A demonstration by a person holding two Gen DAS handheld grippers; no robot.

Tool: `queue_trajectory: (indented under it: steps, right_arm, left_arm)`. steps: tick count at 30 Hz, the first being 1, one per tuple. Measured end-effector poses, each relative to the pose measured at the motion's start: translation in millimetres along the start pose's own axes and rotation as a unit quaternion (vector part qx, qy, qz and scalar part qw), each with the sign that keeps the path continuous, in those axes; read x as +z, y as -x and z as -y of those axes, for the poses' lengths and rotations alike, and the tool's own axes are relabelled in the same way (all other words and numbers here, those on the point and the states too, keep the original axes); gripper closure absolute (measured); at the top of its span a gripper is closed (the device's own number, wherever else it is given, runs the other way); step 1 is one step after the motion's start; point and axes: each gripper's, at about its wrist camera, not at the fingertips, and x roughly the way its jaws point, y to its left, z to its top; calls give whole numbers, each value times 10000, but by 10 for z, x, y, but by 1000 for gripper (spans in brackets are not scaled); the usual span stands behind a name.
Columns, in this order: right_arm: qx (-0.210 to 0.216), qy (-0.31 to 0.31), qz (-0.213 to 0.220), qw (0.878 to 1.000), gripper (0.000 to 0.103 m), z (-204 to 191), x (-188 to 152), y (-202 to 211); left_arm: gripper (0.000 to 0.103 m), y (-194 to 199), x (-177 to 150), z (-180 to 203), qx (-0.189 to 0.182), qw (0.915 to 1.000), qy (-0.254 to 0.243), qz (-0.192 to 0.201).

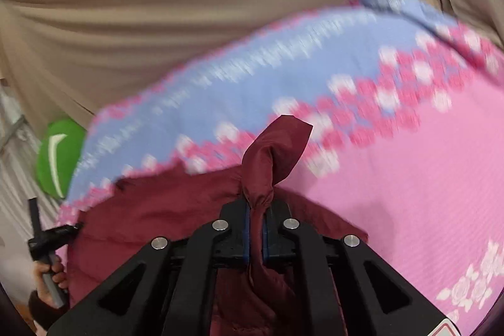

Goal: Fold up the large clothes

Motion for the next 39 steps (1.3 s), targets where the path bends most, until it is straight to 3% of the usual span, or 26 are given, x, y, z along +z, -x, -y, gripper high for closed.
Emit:
queue_trajectory:
  steps: [2,3,5,7,8,11,13,15,16,18,21,24,26,28,32,36,39]
  right_arm:
    - [-55,138,320,9994,98,-72,70,123]
    - [-217,130,264,9993,98,-23,74,69]
    - [-609,16,-166,9980,99,163,-13,-210]
    - [-1060,34,-745,9916,99,346,-203,-561]
    - [-1031,-77,-871,9908,100,410,-262,-644]
    - [-1088,-276,-851,9900,96,462,-200,-565]
    - [-1406,-310,-684,9872,91,436,-182,-432]
    - [-1691,-249,-230,9850,81,299,-157,-135]
    - [-1695,-151,-55,9854,81,216,-163,-13]
    - [-1477,87,243,9887,81,-42,-184,240]
    - [-533,571,228,9967,81,-597,-368,475]
    - [605,1175,-315,9907,81,-1259,-825,432]
    - [1068,1375,-748,9819,82,-1517,-1108,327]
    - [1056,1646,-1001,9756,84,-1642,-1368,252]
    - [603,1557,-1166,9790,96,-1329,-1575,257]
    - [-218,750,-941,9925,103,-497,-1517,574]
    - [-816,287,-839,9927,103,32,-1518,765]
  left_arm:
    - [95,20,-17,-38,167,9998,3,122]
    - [95,-4,-29,-60,184,9998,31,96]
    - [95,-117,-78,-112,149,9999,72,-16]
    - [93,-113,-118,-73,284,9995,-70,131]
    - [93,-112,-124,-26,422,9988,-177,170]
    - [88,-109,-139,69,757,9959,-423,274]
    - [77,-7,-141,30,758,9959,-310,388]
    - [66,250,-159,-35,677,9957,-113,618]
    - [64,373,-174,-37,602,9956,-79,718]
    - [56,658,-228,56,382,9949,-160,918]
    - [52,1010,-446,434,-133,9925,-724,980]
    - [52,1097,-815,910,-652,9850,-1453,660]
    - [52,1025,-1098,1148,-899,9795,-1777,299]
    - [52,908,-1335,1277,-966,9757,-1967,9]
    - [51,862,-1549,1218,-605,9753,-2124,48]
    - [50,909,-1589,868,-213,9815,-1902,43]
    - [50,944,-1597,516,133,9860,-1660,39]
